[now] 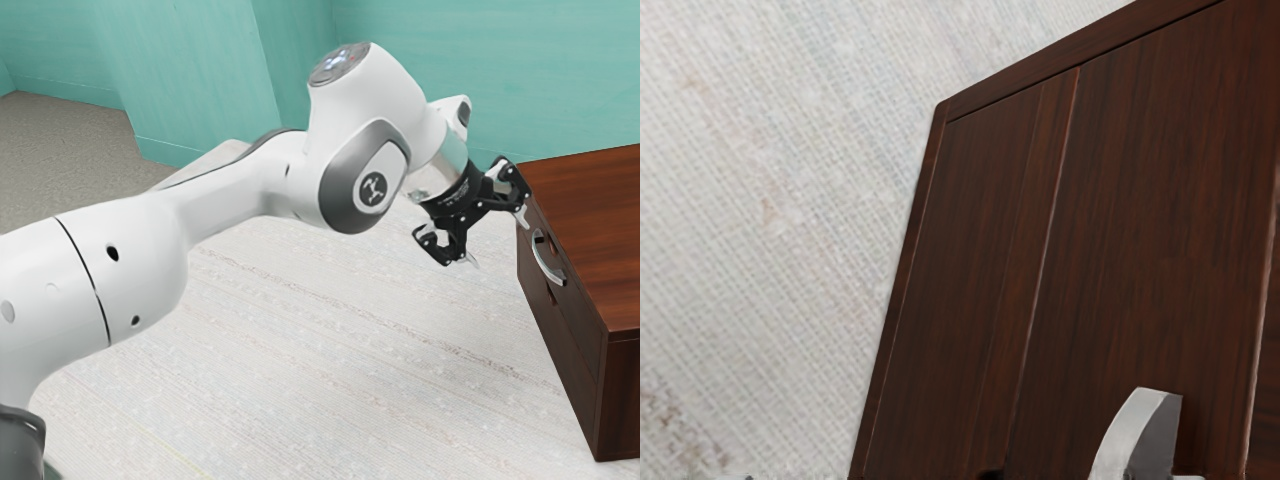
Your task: Pull the drawer handle with one arm to open the drawer
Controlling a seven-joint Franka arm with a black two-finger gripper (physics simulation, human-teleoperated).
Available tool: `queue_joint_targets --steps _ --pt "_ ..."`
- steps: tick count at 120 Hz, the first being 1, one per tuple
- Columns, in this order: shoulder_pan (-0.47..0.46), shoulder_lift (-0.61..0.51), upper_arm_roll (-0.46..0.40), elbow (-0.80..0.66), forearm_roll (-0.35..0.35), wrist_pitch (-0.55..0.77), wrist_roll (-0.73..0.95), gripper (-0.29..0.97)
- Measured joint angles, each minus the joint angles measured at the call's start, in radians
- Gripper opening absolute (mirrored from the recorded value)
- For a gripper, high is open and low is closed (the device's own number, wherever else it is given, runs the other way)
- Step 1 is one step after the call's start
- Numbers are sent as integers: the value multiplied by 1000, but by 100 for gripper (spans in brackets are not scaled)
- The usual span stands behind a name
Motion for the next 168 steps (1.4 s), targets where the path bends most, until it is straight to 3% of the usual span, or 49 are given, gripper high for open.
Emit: queue_joint_targets --steps 168 --pt "-27 -7 2 -85 5 35 0 44"
